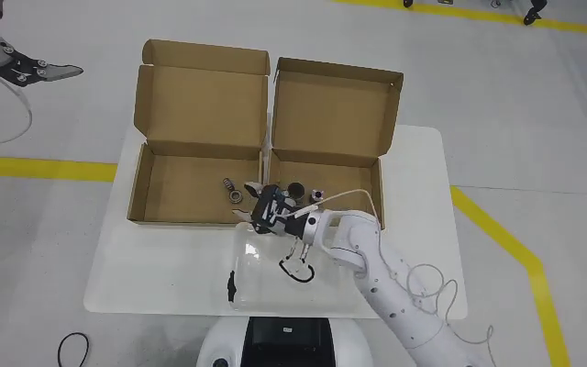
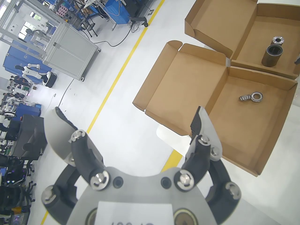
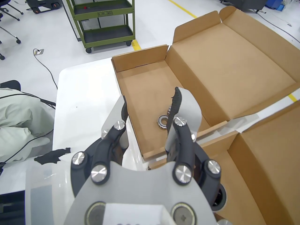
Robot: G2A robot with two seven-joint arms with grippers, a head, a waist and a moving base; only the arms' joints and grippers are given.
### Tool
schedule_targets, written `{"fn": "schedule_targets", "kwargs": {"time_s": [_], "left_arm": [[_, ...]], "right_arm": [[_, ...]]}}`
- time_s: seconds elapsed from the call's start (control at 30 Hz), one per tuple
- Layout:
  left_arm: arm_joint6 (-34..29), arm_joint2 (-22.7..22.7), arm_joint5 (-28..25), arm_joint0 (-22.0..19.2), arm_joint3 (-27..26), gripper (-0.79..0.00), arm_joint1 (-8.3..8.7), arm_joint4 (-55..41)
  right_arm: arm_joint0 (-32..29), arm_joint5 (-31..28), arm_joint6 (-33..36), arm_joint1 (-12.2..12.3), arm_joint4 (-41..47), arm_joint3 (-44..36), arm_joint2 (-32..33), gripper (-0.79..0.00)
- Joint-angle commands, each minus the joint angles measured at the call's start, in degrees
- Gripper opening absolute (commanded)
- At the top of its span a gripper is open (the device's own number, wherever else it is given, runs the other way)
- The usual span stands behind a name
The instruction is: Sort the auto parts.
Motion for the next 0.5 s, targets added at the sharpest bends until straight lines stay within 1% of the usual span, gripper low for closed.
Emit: {"fn": "schedule_targets", "kwargs": {"time_s": [0.0,0.1,0.13,0.17,0.23,0.27,0.3,0.47], "left_arm": [[0.0,0.0,0.0,0.0,0.0,0.0,0.0,0.0],[0.0,0.0,0.0,0.0,0.0,0.0,0.0,0.0],[0.0,0.0,0.0,0.0,0.0,0.0,0.0,0.0],[0.0,0.0,0.0,0.0,0.0,0.0,0.0,0.0],[0.0,0.0,0.0,0.0,0.0,0.0,0.0,0.0],[0.0,0.0,0.0,0.0,0.0,0.0,0.0,0.0],[0.0,0.0,0.0,0.0,0.0,0.0,0.0,0.0],[0.0,0.0,0.0,0.0,0.0,0.0,0.0,0.0]], "right_arm": [[-2.0,0.1,-1.4,0.7,-1.1,-1.2,2.0,-0.437],[-5.2,0.6,-2.9,1.6,-2.6,-3.7,5.1,-0.428],[-6.3,0.8,-3.4,2.0,-3.1,-4.6,6.2,-0.409],[-7.4,1.0,-4.0,2.3,-3.5,-5.5,7.3,-0.366],[-9.7,1.2,-5.3,2.9,-3.8,-7.2,9.4,-0.132],[-10.7,1.3,-5.9,3.1,-4.0,-8.0,10.5,-0.055],[-11.7,1.4,-6.6,3.4,-4.2,-8.7,11.5,0.0],[-16.3,1.6,-9.2,4.5,-4.4,-12.1,16.0,0.0]]}}
